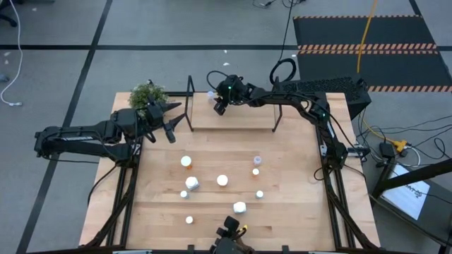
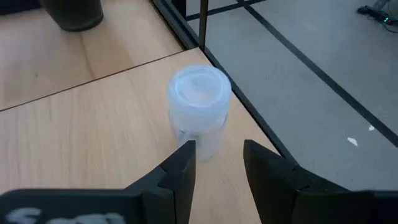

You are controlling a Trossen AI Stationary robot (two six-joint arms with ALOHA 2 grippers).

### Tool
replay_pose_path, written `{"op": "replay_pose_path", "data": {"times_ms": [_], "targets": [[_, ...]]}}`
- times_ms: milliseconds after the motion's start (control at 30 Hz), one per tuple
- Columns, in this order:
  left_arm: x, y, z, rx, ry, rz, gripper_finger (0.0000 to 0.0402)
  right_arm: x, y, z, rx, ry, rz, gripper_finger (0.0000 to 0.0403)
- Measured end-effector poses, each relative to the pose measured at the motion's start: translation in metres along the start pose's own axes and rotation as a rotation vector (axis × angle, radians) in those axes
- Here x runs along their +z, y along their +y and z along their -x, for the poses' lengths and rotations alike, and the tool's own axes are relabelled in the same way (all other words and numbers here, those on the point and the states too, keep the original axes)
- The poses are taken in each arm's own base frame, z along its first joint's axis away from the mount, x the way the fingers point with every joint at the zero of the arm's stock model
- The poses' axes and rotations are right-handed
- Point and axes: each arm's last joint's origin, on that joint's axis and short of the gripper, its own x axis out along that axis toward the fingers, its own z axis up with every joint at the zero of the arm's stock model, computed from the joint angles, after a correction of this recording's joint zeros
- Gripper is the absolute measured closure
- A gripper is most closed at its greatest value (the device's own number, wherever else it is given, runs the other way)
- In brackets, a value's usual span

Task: Pick and place medicine bottles onto shelf by color
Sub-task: Put the left transparent pill bottle on the shelf

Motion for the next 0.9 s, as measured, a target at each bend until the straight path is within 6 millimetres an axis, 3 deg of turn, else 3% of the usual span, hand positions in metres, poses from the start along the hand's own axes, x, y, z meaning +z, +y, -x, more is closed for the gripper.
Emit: {"op": "replay_pose_path", "data": {"times_ms": [300,500,900], "targets": [[0.000,0.000,0.000,0.000,0.000,-0.012,0.0202,0.001,-0.002,0.000,0.023,0.000,0.002,0.0275],[0.000,0.000,0.000,0.000,0.000,-0.012,0.0202,0.013,-0.003,0.003,0.020,-0.030,0.013,0.0288],[0.000,0.000,0.000,0.000,0.000,-0.012,0.0202,0.013,-0.008,0.004,0.035,-0.008,0.015,0.0309]]}}
